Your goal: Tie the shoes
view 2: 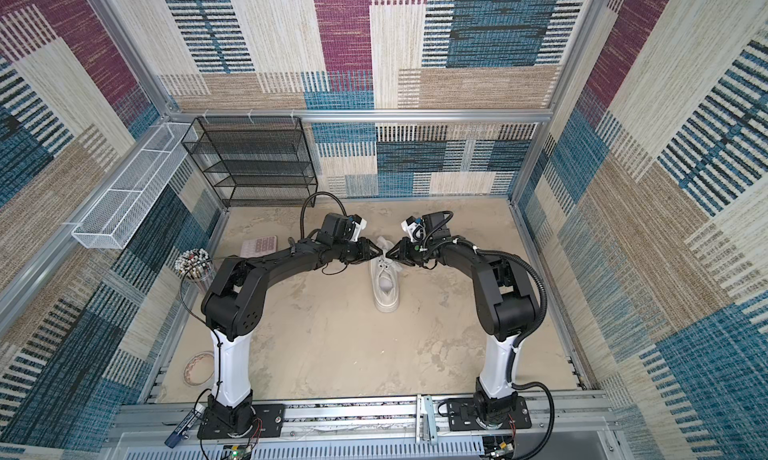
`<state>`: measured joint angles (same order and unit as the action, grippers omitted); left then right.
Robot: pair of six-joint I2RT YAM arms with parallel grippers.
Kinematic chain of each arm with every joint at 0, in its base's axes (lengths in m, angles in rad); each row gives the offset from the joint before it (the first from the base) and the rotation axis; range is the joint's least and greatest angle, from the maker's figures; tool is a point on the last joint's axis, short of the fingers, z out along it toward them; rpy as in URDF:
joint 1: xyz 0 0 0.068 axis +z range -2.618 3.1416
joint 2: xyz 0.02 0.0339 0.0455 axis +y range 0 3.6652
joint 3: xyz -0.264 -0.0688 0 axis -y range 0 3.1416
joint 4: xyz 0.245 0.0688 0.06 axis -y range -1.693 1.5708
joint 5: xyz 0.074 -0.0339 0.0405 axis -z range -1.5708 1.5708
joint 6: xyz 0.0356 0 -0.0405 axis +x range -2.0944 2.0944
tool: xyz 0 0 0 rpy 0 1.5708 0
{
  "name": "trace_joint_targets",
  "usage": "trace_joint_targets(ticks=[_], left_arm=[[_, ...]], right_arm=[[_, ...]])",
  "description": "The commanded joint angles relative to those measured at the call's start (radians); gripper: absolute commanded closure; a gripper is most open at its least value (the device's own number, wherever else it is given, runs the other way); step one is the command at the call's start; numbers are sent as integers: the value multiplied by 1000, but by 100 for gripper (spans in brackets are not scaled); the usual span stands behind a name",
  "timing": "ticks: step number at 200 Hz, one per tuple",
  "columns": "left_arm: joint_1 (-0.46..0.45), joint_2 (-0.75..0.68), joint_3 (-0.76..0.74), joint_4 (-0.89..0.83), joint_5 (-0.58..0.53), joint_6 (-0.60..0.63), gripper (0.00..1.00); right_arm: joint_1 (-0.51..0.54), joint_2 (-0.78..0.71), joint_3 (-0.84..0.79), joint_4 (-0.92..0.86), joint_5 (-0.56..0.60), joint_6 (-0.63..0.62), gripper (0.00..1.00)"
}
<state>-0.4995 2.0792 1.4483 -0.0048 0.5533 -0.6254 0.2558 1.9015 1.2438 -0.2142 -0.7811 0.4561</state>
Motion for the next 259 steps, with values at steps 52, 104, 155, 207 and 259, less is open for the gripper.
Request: trace_joint_targets(ticks=[52, 104, 155, 207, 259], left_arm=[[-13, 21, 22, 31, 61, -27, 62], [-18, 21, 25, 34, 45, -28, 85], [-17, -18, 14, -36, -17, 33, 100], [-13, -69, -38, -98, -39, 71, 100], [-13, -123, -129, -71, -62, 48, 100]], right_arm=[[0, 1, 5, 25, -8, 6, 78], [0, -2, 3, 22, -6, 3, 80], [0, 0, -3, 27, -12, 5, 79], [0, 6, -15, 48, -26, 13, 73], [-1, 11, -23, 58, -38, 16, 71]])
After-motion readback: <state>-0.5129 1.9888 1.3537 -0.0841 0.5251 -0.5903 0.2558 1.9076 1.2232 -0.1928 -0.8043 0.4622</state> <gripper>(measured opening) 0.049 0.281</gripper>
